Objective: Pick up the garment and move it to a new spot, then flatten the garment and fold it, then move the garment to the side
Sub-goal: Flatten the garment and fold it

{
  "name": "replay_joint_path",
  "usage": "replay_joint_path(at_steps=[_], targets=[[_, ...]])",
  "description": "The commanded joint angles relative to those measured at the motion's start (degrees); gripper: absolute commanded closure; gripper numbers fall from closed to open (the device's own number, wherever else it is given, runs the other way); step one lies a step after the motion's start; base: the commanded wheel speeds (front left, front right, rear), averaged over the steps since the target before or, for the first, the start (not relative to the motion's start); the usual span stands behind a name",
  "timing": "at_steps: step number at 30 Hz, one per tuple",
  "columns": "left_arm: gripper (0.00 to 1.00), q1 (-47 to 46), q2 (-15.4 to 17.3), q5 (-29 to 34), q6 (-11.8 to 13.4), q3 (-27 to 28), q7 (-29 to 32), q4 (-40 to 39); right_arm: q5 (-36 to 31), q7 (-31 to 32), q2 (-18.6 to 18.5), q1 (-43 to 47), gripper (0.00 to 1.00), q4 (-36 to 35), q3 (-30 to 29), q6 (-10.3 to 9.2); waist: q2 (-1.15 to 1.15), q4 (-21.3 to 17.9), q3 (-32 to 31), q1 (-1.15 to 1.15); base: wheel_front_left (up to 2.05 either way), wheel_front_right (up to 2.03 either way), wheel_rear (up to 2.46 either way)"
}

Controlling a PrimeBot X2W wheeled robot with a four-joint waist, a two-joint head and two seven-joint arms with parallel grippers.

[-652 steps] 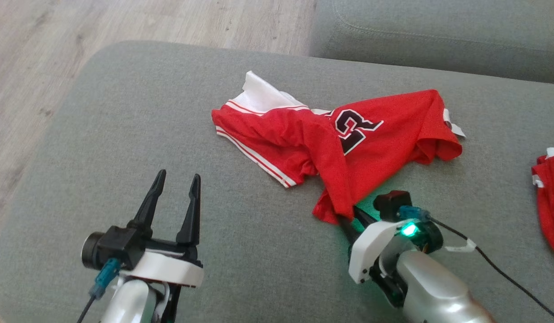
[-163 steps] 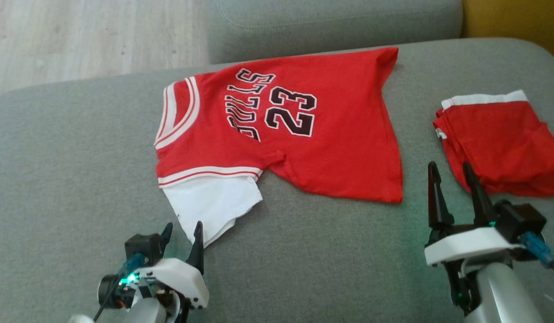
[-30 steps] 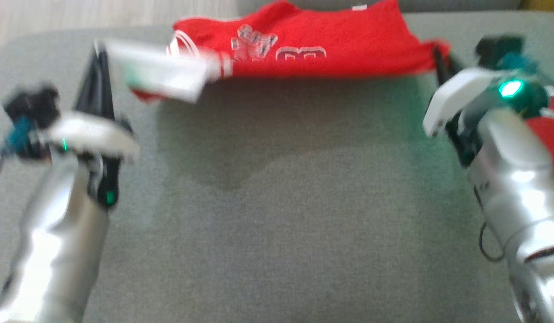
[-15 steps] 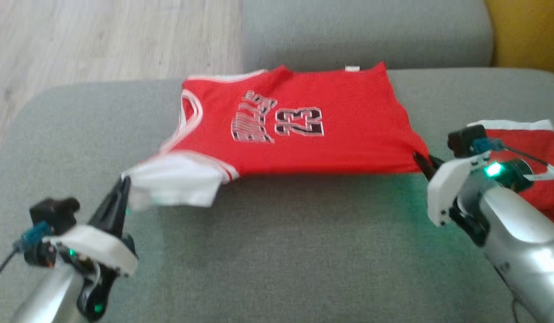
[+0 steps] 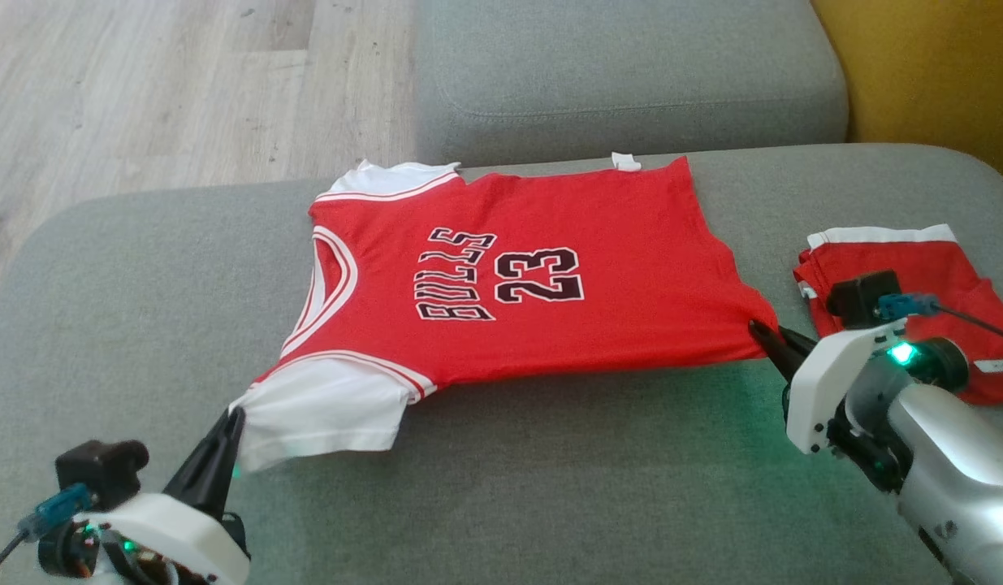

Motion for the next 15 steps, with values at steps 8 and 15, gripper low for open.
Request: replay_joint_path(at_steps=[8,15], targets=[[1.0,-3.6,2.5,-1.2,2.5,4.2,1.3,-4.0,0.2,-0.3,0.5,0.1,1.0,-2.8,-3.8,-0.05,0.0,-0.8,1.7,0.0,0.0,0.0,0.0],[1.0,-8.8,2.9,-0.6,2.8,4.0,3.7,-1.5,-2.2,1.3,3.1,-2.2,1.0,-2.8,-6.3,-0.05,0.0,-1.5,4.7,0.0,0.0,0.0,0.0]])
